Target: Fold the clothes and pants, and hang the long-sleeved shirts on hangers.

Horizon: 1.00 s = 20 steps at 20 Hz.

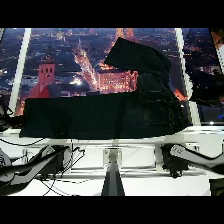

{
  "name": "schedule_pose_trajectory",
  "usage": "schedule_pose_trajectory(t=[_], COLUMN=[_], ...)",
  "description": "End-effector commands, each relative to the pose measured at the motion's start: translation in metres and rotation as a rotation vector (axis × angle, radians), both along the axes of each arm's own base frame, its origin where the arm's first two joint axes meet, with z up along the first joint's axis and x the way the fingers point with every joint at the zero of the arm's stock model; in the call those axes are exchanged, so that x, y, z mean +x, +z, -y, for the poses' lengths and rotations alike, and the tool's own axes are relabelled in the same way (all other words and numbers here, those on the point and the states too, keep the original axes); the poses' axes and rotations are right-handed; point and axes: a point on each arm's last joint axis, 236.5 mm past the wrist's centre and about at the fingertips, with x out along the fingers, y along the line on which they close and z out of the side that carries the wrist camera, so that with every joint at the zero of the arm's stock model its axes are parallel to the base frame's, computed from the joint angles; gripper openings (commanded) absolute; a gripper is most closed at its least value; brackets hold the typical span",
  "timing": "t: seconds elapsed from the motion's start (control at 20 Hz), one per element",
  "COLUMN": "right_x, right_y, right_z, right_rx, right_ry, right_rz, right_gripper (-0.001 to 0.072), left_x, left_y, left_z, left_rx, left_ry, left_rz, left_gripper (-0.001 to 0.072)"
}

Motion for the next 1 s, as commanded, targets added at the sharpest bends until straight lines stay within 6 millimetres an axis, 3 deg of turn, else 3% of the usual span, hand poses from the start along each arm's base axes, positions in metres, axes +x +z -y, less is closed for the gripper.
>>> schedule_pose_trajectory(t=[0.0,0.1,0.25,0.35,0.5,0.65,0.85,0.9,0.95], right_x=[0.006,0.018,0.034,0.037,0.03,0.025,0.039,0.044,0.049], right_y=[-0.01,-0.012,-0.019,-0.025,-0.038,-0.05,-0.044,-0.04,-0.036], right_z=[-0.048,-0.051,-0.033,-0.032,-0.041,-0.053,-0.075,-0.079,-0.082], right_rx=[0.365,0.433,0.365,0.346,0.36,0.395,0.484,0.506,0.522], right_ry=[0.147,0.177,0.157,0.149,0.152,0.115,0.112,0.099,0.086], right_rz=[-0.043,0.046,0.119,0.13,0.121,0.123,0.219,0.24,0.258], right_gripper=[0.0419,0.0377,0.0394,0.0397,0.059,0.061,0.0391,0.0182,0.0033], left_x=[0.001,0.001,0.001,0.001,0.001,0.001,0.004,0.004,0.004], left_y=[0.001,0.001,0.001,0.0,0.0,0.0,0.001,0.001,0.0], left_z=[-0.001,-0.001,-0.001,0.0,0.0,0.0,-0.001,-0.001,0.0], left_rx=[0.002,0.002,0.002,-0.001,-0.001,-0.001,0.004,0.003,-0.001], left_ry=[-0.001,0.0,0.0,0.002,0.002,0.001,-0.003,-0.003,0.0], left_rz=[0.003,0.003,0.004,0.005,0.005,0.006,0.015,0.015,0.019], left_gripper=[0.0601,0.0601,0.0601,0.0601,0.0601,0.0601,0.0601,0.0601,0.0601])
